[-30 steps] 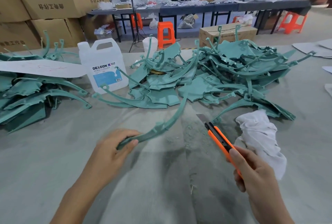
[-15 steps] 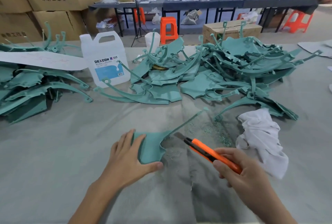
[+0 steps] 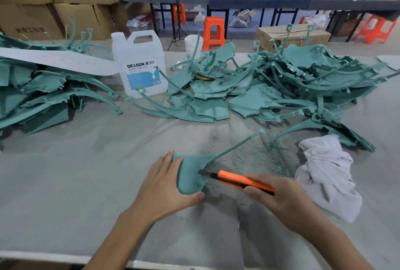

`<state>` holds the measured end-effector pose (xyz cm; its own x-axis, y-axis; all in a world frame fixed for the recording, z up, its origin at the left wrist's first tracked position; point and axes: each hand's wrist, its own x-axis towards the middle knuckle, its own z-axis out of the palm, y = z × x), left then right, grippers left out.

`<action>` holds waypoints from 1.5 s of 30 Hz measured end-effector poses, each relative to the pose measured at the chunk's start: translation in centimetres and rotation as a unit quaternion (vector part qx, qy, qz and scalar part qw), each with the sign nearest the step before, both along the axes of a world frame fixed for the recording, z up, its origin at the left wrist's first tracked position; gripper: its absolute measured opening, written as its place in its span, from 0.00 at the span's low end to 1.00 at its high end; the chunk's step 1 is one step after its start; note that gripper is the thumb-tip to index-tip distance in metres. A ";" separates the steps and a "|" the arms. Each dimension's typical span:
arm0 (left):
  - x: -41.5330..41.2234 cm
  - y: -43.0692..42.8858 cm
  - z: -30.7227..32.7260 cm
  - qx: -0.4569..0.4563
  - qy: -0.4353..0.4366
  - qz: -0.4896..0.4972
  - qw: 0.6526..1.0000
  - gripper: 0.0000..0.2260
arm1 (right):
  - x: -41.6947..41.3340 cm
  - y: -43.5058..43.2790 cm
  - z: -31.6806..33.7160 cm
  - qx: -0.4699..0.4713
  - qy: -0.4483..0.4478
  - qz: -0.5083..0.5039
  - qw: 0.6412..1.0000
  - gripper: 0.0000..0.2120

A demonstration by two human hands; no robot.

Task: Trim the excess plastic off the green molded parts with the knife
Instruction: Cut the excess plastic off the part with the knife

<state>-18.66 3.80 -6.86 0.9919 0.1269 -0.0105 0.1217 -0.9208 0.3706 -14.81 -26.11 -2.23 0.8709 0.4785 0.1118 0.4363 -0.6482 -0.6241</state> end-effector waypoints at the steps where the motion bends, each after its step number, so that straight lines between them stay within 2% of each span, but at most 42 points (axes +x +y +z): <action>1: 0.0 0.1 0.0 -0.004 0.003 -0.001 1.000 0.56 | 0.4 0.0 0.0 -0.002 -0.016 -0.006 1.000 0.09; 3: 0.1 0.1 0.0 -0.007 0.002 -0.005 1.000 0.56 | 1.1 -0.1 0.1 0.008 -0.024 -0.013 1.000 0.09; 6: 0.2 0.2 0.0 -0.028 -0.009 -0.004 1.000 0.56 | 1.7 -0.5 0.0 0.015 0.022 0.024 0.999 0.10; 12: 0.4 0.2 -0.3 -0.053 -0.045 -0.002 0.998 0.55 | 2.4 -0.3 -0.5 0.019 0.025 0.034 0.999 0.09; 17: 0.4 0.3 -0.5 -0.055 -0.049 -0.009 0.997 0.55 | 2.8 -1.1 -0.3 0.040 0.067 0.064 0.995 0.10; 22: 0.4 0.3 -0.6 -0.055 -0.050 -0.008 0.997 0.56 | 3.0 -0.8 -1.0 0.064 0.016 0.003 0.998 0.10; 25: 0.4 0.3 -0.7 -0.058 -0.056 -0.004 0.997 0.56 | 1.9 -0.5 -1.4 0.029 0.006 0.027 0.999 0.12; 29: 0.4 0.3 -0.7 -0.058 -0.059 0.002 0.997 0.56 | 1.3 0.3 -1.4 0.011 -0.039 -0.014 0.999 0.13; 33: 0.3 0.0 -0.5 -0.062 -0.061 0.006 0.996 0.56 | 0.4 0.5 -1.9 0.027 -0.019 -0.011 0.999 0.13; 37: 0.3 -0.1 -0.4 -0.061 -0.052 0.011 0.997 0.56 | 0.6 0.7 -2.0 0.009 -0.045 -0.050 0.998 0.13; 45: 0.2 -0.2 -0.1 -0.064 -0.050 0.014 0.997 0.55 | 0.4 1.4 -1.6 -0.027 -0.056 -0.037 0.997 0.13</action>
